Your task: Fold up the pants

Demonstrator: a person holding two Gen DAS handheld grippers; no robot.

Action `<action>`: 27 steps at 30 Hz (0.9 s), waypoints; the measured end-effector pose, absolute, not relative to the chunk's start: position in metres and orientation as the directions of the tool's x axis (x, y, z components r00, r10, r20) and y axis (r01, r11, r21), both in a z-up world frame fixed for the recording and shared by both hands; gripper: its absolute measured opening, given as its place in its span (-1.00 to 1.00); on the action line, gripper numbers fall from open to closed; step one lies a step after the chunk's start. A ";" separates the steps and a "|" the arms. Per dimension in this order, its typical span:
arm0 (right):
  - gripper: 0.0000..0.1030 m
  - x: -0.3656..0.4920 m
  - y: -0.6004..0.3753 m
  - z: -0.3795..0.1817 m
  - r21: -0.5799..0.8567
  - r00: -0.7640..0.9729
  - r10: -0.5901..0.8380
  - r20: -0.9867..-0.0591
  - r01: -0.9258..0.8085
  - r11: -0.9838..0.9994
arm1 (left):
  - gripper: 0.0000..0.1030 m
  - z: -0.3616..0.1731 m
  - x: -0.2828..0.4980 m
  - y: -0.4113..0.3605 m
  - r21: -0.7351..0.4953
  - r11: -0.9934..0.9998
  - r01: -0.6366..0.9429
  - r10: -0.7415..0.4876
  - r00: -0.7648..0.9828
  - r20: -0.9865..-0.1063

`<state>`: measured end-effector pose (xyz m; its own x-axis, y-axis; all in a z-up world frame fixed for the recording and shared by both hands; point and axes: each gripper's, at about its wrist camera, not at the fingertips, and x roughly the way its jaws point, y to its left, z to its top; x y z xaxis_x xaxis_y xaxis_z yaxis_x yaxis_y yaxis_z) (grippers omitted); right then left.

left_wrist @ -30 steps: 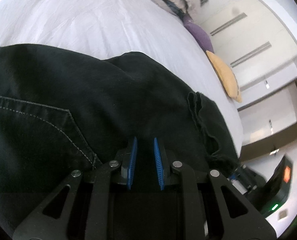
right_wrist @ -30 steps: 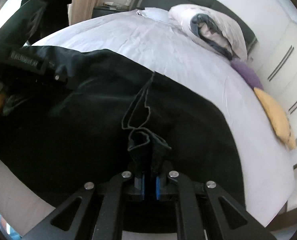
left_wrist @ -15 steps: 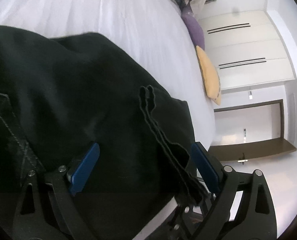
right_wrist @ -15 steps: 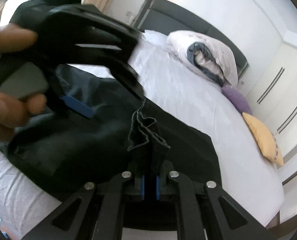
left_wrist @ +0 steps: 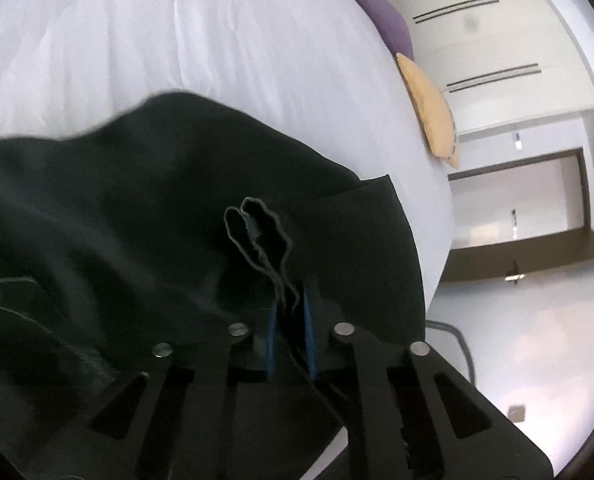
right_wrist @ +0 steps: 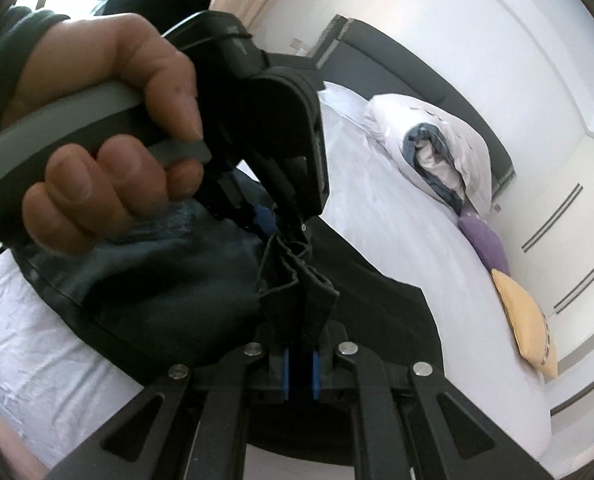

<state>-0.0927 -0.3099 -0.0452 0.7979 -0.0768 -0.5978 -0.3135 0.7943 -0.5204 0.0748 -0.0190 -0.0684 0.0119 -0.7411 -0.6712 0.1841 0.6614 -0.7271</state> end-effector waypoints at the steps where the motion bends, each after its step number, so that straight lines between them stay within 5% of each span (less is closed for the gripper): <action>1: -0.83 -0.093 -0.306 -0.045 -0.522 0.798 -0.069 -0.599 -0.323 0.789 | -0.86 -0.064 0.074 -0.013 -0.717 0.667 0.203 -0.735 0.021 -0.678; 16: -0.82 -0.089 -0.244 -0.074 -0.521 0.730 0.006 -0.683 -0.494 0.696 | -0.85 -0.074 0.073 0.073 -0.654 0.733 0.187 -0.674 0.068 -0.736; 22: -0.65 -0.079 -0.250 -0.086 -0.451 0.670 0.018 -0.742 -0.519 0.726 | -0.72 -0.082 0.077 0.070 -0.645 0.744 0.175 -0.663 0.075 -0.745; 24: -0.18 -0.074 -0.263 -0.073 -0.330 0.620 0.097 -0.778 -0.536 0.777 | -0.71 -0.068 0.076 0.077 -0.569 0.799 0.196 -0.596 0.129 -0.792; 27: 0.14 -0.068 -0.291 -0.047 -0.083 0.534 0.285 -0.796 -0.562 0.823 | -0.71 -0.046 0.075 0.087 -0.480 0.860 0.175 -0.509 0.217 -0.833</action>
<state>-0.0685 -0.2910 -0.0467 0.5340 0.2847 -0.7961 -0.5623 0.8228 -0.0830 0.0751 0.0874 -0.0464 0.2173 -0.5089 -0.8330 0.1749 0.8598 -0.4797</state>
